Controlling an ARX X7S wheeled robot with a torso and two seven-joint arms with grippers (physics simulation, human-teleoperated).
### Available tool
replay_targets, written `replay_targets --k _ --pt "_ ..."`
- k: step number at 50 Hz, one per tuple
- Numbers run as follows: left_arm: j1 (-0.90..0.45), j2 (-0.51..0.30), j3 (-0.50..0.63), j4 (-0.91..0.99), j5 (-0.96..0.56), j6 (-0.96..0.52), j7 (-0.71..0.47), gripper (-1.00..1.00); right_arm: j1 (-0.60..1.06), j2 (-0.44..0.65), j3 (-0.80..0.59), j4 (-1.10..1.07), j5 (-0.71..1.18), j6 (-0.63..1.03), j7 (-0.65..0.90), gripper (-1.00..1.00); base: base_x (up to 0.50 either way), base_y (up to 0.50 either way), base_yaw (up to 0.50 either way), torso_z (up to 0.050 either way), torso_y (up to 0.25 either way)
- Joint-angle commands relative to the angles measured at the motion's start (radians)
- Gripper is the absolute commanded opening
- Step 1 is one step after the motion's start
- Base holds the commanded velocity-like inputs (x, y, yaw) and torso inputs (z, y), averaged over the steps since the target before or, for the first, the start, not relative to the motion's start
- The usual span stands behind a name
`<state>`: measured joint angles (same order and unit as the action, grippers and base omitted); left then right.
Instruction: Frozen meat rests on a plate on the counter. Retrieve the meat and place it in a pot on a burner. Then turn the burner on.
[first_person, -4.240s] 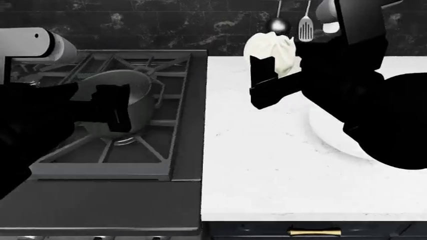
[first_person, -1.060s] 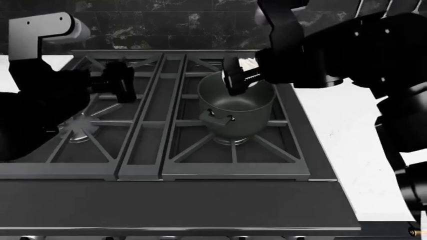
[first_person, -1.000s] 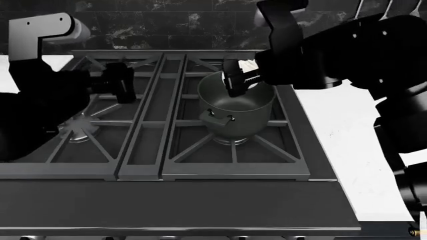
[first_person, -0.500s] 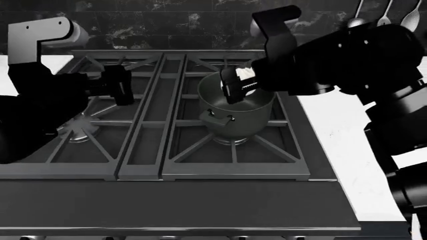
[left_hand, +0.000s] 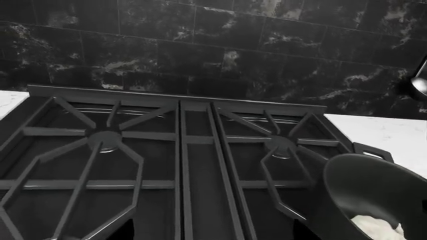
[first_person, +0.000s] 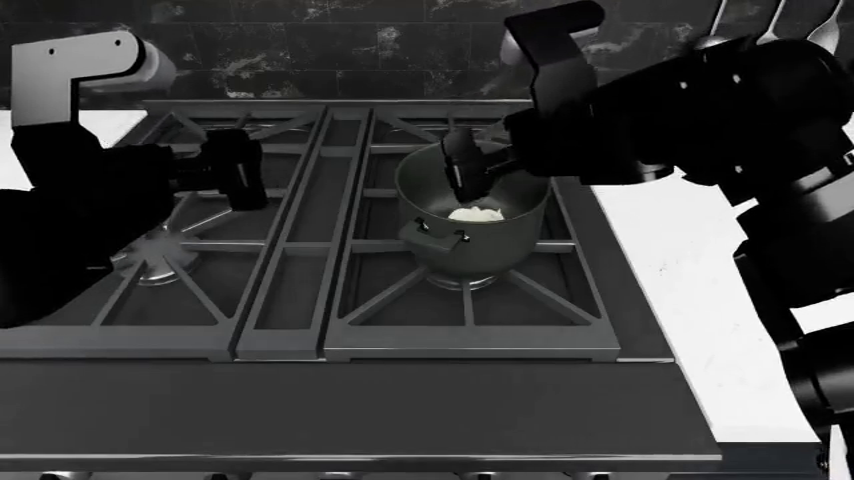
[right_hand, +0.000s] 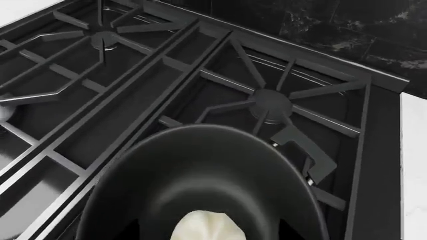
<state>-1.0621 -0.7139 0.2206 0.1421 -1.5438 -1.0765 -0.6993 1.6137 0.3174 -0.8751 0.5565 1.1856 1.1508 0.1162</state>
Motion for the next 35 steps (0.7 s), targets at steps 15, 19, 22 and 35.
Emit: replay_targets --k 15,19,22,35 --pt "-0.027 -0.030 -0.027 0.081 -0.128 -0.025 -0.120 1.00 -0.009 0.090 0.091 -0.231 0.073 0.010 0.157 1.00 0.00 0.00 0.00 0.000 0.000" --pt "-0.038 -0.033 -0.027 0.096 -0.155 -0.030 -0.138 1.00 -0.030 0.117 0.149 -0.303 0.118 -0.004 0.231 1.00 0.00 0.00 0.00 0.000 0.000" --pt "-0.045 -0.035 -0.027 0.102 -0.164 -0.033 -0.144 1.00 -0.043 0.134 0.184 -0.347 0.140 -0.019 0.285 1.00 0.00 0.00 0.00 0.000 0.000" --pt "-0.062 -0.042 -0.022 0.130 -0.208 -0.037 -0.187 1.00 -0.081 0.184 0.257 -0.434 0.134 -0.089 0.433 1.00 0.00 0.00 0.00 0.000 0.000"
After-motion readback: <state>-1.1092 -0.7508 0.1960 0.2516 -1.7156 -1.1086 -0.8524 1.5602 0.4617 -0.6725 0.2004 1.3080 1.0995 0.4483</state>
